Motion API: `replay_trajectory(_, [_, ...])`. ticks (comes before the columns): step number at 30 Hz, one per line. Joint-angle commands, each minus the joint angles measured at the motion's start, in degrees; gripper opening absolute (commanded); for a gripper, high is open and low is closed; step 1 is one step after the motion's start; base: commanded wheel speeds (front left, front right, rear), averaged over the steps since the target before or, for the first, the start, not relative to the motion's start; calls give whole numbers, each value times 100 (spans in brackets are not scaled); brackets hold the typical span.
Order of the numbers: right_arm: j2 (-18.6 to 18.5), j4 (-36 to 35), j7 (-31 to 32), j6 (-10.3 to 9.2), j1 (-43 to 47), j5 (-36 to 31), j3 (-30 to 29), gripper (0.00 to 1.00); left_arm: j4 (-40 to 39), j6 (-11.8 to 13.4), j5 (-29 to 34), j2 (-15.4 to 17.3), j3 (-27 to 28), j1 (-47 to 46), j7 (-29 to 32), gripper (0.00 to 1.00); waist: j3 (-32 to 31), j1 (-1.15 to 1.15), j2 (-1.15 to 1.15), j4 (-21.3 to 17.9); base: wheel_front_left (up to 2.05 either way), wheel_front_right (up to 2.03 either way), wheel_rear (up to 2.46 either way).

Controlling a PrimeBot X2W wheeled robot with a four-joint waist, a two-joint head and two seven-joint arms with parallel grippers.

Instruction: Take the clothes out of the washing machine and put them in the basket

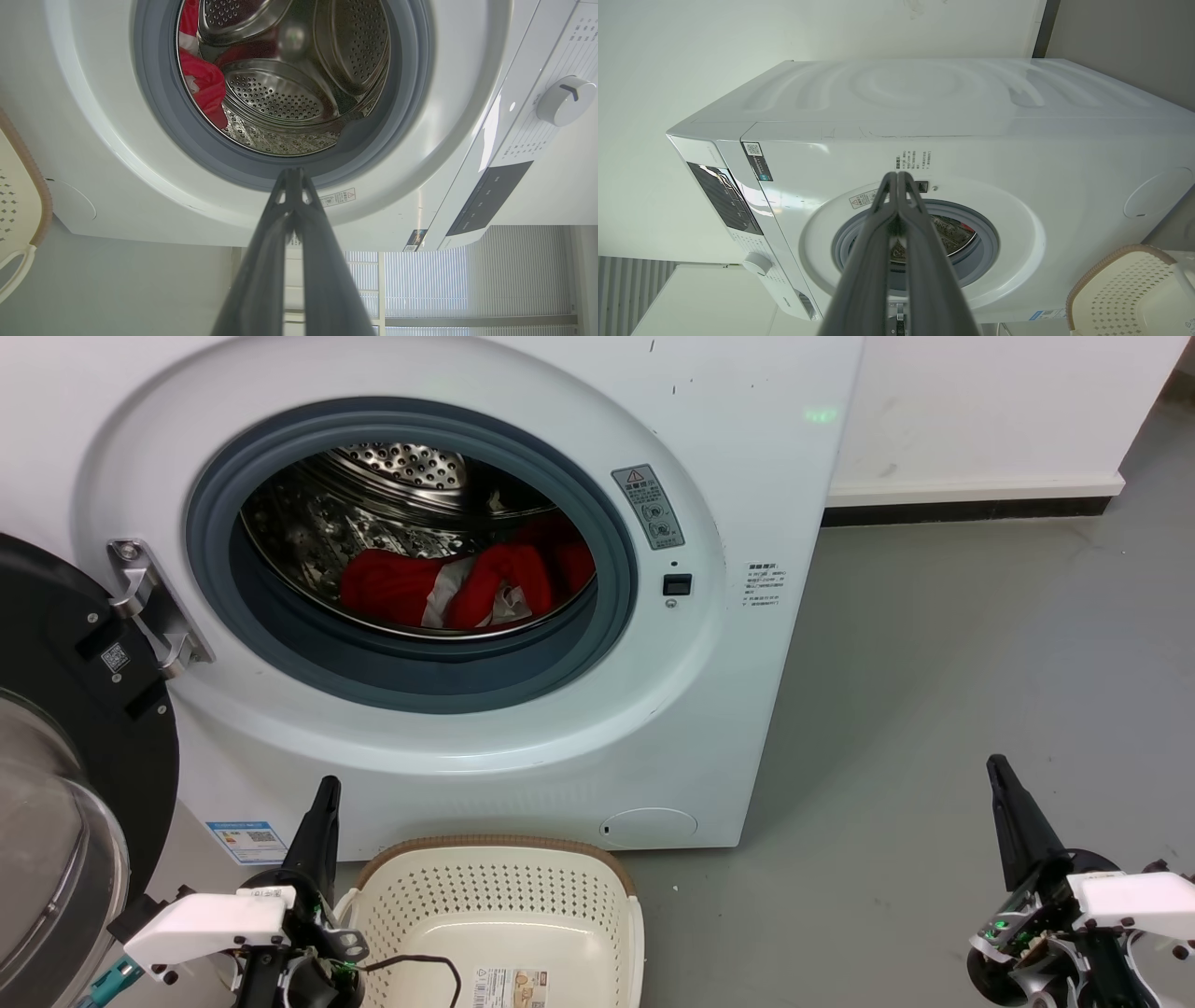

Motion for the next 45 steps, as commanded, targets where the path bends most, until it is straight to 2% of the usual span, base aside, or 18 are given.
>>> replay_trajectory(1, [22,5,0,-2,-78,-25,2,0,-10,-22,2,-4,16,-25,11,0,0,0,0,0,0,0,0])
replay_trajectory(21, [22,5,0,-2,-78,-25,2,0,-10,-22,2,-4,16,-24,10,0,0,0,0,0,0,0,0])
replay_trajectory(22, [0,12,-2,0,10,1,0,100,18,1,1,0,-4,8,-3,100,0,0,0,0,0,0,0])
replay_trajectory(26, [4,167,-16,0,152,-3,16,100,186,8,7,-14,-35,162,-20,100,2,0,0,0,0,0,0])
replay_trajectory(35, [5,58,-281,0,220,-163,85,100,48,6,145,-12,-46,239,-284,100,6,0,0,-11,0,0,0])
replay_trajectory(45, [6,37,-545,0,252,-812,41,100,6,3,745,-10,195,318,-547,100,3,0,0,-29,0,0,0])
